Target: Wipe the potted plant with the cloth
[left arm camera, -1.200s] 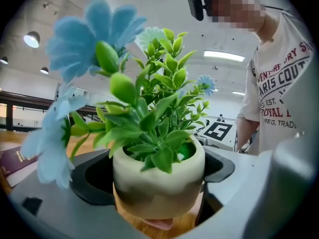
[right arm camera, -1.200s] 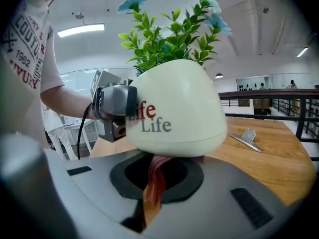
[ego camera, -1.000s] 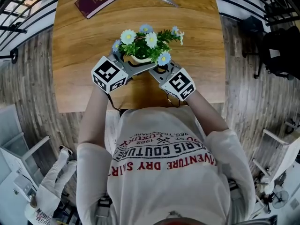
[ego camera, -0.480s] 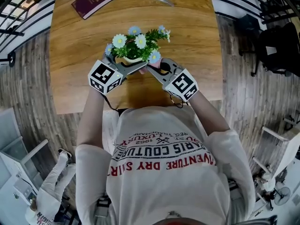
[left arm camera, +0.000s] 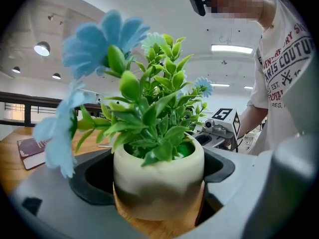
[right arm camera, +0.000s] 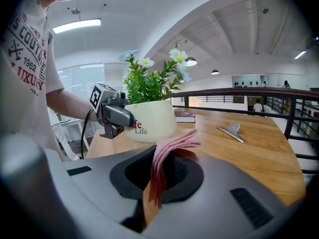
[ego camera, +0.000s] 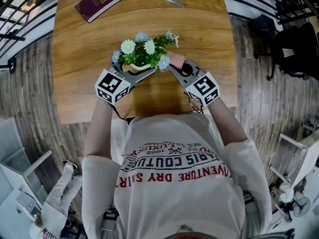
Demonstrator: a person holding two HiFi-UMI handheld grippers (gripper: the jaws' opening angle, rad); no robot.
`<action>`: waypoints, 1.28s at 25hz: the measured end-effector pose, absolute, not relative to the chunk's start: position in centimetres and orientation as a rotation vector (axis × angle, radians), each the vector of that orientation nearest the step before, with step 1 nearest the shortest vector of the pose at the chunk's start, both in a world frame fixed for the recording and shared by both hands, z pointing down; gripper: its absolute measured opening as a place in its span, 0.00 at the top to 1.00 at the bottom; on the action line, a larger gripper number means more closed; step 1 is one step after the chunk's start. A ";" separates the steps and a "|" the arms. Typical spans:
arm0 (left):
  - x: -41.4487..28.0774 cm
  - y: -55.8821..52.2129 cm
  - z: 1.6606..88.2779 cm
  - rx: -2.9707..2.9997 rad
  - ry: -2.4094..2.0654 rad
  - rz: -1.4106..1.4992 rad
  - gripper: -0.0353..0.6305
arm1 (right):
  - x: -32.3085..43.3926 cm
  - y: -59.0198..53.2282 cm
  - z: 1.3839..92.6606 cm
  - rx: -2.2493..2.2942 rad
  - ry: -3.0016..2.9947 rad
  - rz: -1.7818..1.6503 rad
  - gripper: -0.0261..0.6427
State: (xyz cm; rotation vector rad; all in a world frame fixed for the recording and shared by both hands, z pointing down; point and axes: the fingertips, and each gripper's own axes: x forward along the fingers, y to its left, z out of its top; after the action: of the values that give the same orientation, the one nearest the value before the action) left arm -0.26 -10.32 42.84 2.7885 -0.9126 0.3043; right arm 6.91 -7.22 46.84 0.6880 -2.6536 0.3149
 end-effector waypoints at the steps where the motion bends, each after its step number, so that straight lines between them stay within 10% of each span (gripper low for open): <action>1: -0.3 -10.3 43.2 2.784 -0.910 0.310 0.19 | 7.4 -7.5 47.1 0.708 -2.639 0.317 0.91; 32: 0.8 -8.5 53.8 2.827 -0.607 0.542 0.19 | 13.1 -18.5 47.0 1.148 -2.503 0.588 0.91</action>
State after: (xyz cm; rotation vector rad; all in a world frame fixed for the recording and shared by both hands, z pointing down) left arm 0.77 -8.50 53.82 2.8272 -0.6070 0.5424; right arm 13.08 -18.49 46.99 1.1476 -2.5032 0.5881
